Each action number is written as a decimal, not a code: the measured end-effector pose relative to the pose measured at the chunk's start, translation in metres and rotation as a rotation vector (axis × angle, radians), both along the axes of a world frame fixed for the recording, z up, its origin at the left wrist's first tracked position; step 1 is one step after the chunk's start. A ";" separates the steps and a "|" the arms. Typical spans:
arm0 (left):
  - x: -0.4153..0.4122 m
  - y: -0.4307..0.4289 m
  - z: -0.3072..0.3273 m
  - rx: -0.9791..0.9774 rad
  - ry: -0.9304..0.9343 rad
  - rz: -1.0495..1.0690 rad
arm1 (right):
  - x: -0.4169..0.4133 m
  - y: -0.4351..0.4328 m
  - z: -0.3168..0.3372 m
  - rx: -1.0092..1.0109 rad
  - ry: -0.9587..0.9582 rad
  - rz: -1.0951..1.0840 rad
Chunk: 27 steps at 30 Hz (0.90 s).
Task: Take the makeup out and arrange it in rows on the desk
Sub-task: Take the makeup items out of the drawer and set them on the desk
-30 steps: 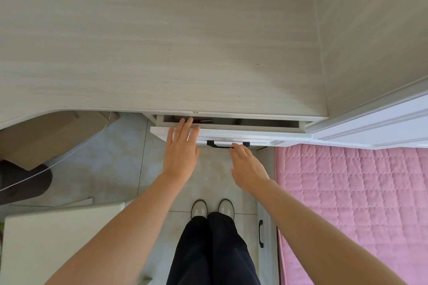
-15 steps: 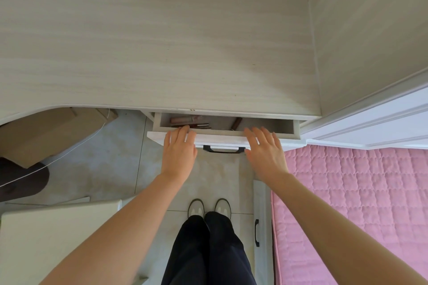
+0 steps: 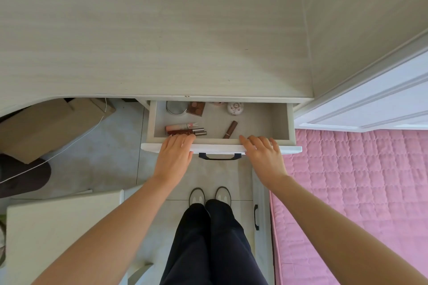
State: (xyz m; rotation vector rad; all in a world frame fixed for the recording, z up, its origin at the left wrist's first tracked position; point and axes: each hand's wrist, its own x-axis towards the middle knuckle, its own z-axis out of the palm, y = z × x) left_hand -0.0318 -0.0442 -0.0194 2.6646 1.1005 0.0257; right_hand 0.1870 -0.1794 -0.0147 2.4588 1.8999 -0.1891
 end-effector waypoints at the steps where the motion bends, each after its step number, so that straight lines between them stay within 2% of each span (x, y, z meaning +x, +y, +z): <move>1: -0.003 -0.004 0.000 0.003 0.002 -0.007 | -0.003 -0.005 0.001 0.004 0.005 0.006; 27: -0.067 -0.111 0.008 -0.078 0.216 -0.102 | -0.043 -0.113 0.007 -0.127 0.134 0.130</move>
